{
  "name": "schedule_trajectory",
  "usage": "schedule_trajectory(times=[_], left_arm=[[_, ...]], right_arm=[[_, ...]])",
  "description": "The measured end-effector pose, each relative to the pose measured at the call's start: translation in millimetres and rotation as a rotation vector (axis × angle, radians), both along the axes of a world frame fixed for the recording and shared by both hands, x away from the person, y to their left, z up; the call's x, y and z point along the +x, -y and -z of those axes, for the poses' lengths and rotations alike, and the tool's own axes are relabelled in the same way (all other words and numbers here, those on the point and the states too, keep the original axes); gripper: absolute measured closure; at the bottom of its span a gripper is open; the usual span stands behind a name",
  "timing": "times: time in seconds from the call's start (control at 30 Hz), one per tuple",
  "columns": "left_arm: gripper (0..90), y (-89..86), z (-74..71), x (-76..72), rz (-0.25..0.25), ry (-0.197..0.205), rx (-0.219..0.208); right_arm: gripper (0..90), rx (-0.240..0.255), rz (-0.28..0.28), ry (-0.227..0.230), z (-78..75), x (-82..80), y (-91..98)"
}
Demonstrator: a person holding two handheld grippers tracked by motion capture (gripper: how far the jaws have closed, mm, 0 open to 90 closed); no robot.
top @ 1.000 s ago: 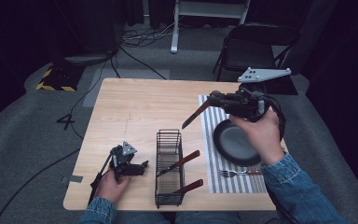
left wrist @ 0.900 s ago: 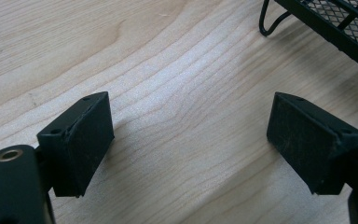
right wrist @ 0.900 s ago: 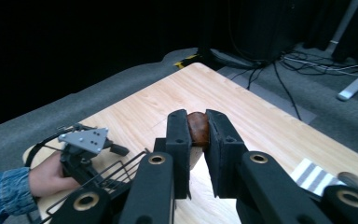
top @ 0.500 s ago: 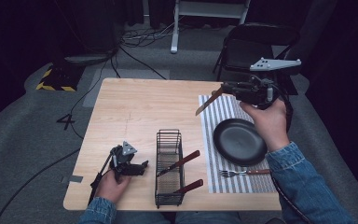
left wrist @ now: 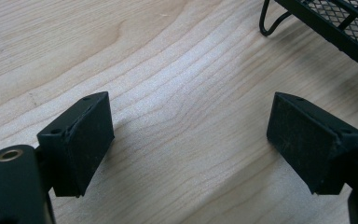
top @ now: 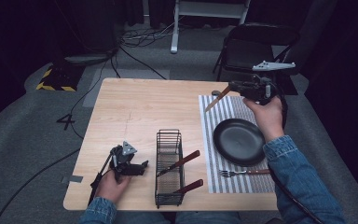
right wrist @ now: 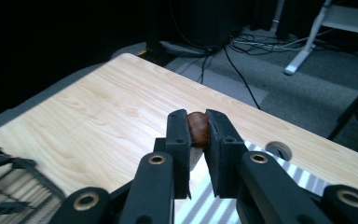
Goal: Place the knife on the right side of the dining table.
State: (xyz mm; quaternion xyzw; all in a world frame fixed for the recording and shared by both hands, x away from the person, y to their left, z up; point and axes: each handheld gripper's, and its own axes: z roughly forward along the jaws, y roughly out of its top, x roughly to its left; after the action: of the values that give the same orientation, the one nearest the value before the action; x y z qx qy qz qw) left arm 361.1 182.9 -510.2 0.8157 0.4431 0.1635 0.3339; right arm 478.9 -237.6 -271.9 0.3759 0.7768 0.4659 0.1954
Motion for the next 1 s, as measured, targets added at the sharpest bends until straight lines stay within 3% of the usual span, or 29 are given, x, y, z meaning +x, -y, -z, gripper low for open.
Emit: schedule_trajectory(times=[0.43, 0.77, 1.0], left_arm=[[14.8, -0.4, 0.0, 0.3, -0.004, 0.002, 0.002], [14.8, -0.5, 0.0, 0.4, -0.006, 0.004, 0.003], [14.8, -0.6, -0.1, 0.5, -0.005, 0.005, 0.005]], right_arm=[[80.0, -0.01, 0.063, -0.034, 43.0, 38.5, 15.1], [80.0, -0.014, 0.104, -0.082, 65.8, 52.3, 26.4], [79.8, -0.009, 0.118, -0.093, 70.8, 53.4, 33.0]])
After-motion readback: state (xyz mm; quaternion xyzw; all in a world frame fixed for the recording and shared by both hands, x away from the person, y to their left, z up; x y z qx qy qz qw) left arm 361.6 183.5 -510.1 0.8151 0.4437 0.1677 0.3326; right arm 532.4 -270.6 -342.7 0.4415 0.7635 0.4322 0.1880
